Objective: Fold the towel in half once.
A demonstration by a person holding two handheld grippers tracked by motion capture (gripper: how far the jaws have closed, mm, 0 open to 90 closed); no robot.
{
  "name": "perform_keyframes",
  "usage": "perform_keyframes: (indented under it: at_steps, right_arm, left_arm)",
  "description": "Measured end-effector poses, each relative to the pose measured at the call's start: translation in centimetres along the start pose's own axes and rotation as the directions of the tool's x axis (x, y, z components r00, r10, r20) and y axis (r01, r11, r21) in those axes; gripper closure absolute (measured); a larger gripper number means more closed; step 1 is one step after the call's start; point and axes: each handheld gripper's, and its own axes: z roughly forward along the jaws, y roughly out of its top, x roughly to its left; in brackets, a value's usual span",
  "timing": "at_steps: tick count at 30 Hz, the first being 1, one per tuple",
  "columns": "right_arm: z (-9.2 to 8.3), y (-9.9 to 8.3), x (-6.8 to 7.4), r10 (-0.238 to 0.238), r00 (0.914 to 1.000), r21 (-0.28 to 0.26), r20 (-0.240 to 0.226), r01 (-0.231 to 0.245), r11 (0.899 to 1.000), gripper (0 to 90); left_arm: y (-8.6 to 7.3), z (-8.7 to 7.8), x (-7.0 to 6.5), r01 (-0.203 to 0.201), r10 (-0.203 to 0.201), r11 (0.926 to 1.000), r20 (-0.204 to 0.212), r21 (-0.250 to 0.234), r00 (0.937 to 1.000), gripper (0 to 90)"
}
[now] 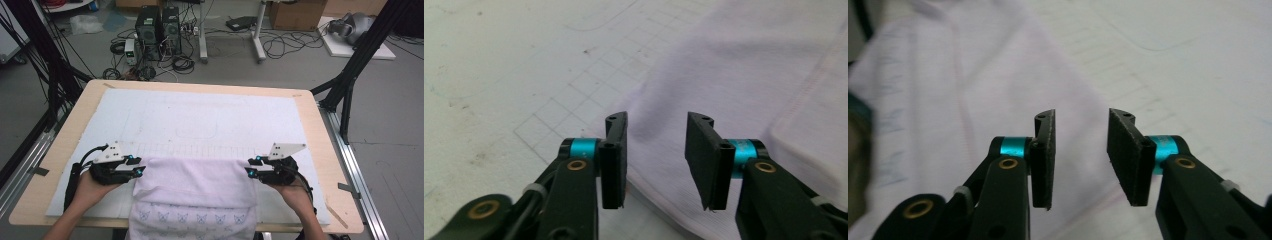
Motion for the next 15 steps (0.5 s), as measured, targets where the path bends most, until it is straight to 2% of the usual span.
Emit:
perform_keyframes:
  at_steps: [4,9,12,14,15]
  right_arm:
    - [1.2,-0.2,-2.0,0.052,0.9985,0.029,0.015,-0.052,0.998,57.0]
    - [2.9,-0.9,-3.6,0.086,0.9962,0.080,0.013,-0.086,0.993,47.2]
    - [3.8,-1.2,-4.1,0.109,0.9938,0.101,0.022,-0.111,0.989,44.8]
    - [4.4,-1.5,-4.3,0.121,0.9925,0.126,0.016,-0.122,0.985,44.8]
    - [4.7,-1.6,-4.4,0.120,0.9927,0.133,0.013,-0.121,0.984,46.6]
  left_arm:
    - [-0.1,1.8,1.6,0.066,-0.067,0.9977,0.026,0.016,0.9974,44.9]
    - [-0.6,3.5,2.7,0.088,-0.088,0.9948,0.009,0.052,0.9961,39.3]
    - [-0.8,4.0,3.0,0.105,-0.106,0.9911,0.006,0.082,0.9944,41.0]
    - [-0.9,4.0,3.1,0.107,-0.108,0.9906,0.007,0.084,0.9941,45.6]
    - [-0.9,3.9,3.2,0.107,-0.109,0.9909,0.020,0.082,0.9938,51.2]
